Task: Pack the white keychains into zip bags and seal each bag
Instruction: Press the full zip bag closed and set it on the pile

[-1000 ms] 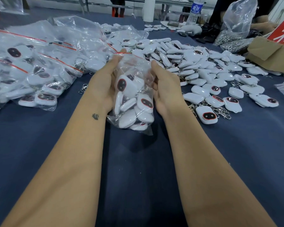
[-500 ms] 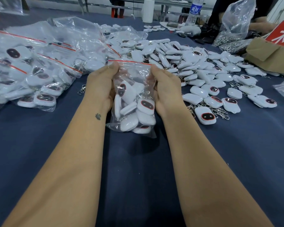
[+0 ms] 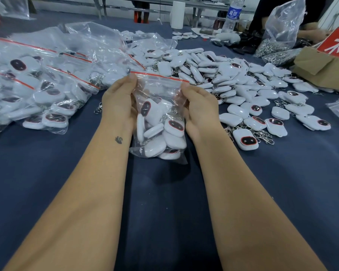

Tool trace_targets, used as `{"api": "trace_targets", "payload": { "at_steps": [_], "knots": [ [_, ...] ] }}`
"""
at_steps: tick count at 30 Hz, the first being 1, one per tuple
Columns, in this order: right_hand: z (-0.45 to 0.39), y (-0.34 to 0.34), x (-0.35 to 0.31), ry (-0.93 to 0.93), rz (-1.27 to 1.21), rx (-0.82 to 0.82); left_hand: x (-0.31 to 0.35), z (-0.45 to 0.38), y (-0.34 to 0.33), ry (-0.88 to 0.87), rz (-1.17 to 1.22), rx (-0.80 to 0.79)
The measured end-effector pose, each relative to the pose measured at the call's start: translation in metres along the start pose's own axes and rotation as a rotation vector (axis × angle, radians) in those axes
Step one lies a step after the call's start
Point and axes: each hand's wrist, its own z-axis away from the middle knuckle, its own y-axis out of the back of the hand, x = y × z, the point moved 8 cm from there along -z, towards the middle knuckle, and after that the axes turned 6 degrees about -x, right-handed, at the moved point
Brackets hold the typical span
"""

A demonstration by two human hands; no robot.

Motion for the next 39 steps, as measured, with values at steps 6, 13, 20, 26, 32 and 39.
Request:
{"api": "trace_targets", "payload": {
  "at_steps": [6,13,20,26,32,39],
  "knots": [
    [0.0,0.002,-0.004,0.08,0.058,0.024,0.001,0.001,-0.001,-0.031,-0.014,0.002],
    [-0.002,-0.005,-0.002,0.03,0.044,-0.047,-0.004,-0.004,0.002,-0.024,-0.007,0.011],
    [0.002,-0.009,-0.005,0.1,0.182,-0.057,-0.005,-0.002,-0.001,-0.022,-0.038,0.005],
    [0.001,-0.009,-0.002,0.046,0.063,-0.073,-0.009,-0.003,-0.005,0.025,-0.085,-0.018],
    [-0.002,-0.008,0.001,0.017,0.079,-0.087,-0.008,-0.002,-0.005,0.008,0.007,-0.035],
    [-0.003,-0.003,0.002,0.032,0.132,-0.021,-0.007,0.002,-0.01,0.032,-0.047,-0.051]
  ]
}}
